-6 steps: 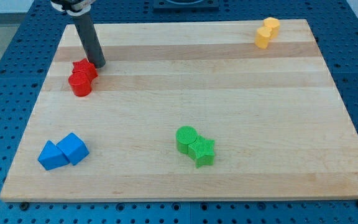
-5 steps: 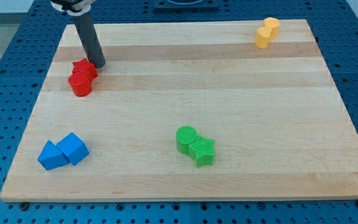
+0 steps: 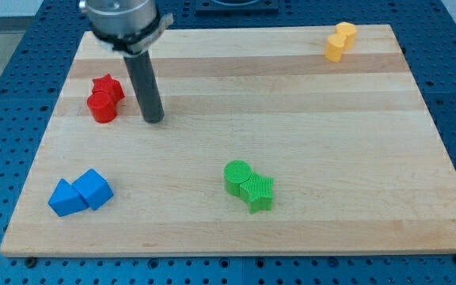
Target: Move your arm below the blue cube
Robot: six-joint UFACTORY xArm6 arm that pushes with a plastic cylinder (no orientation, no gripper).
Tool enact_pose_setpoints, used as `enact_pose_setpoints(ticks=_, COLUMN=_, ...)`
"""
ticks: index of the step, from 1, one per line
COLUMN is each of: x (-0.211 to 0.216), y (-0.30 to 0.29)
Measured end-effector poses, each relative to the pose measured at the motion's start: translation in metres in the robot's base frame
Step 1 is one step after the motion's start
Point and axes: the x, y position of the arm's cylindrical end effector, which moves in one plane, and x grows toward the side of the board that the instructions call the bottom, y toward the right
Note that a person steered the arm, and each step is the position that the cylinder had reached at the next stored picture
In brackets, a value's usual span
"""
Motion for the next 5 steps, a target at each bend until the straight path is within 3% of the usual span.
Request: enact_pose_setpoints(ticks=5, x=0.149, y=-0.01)
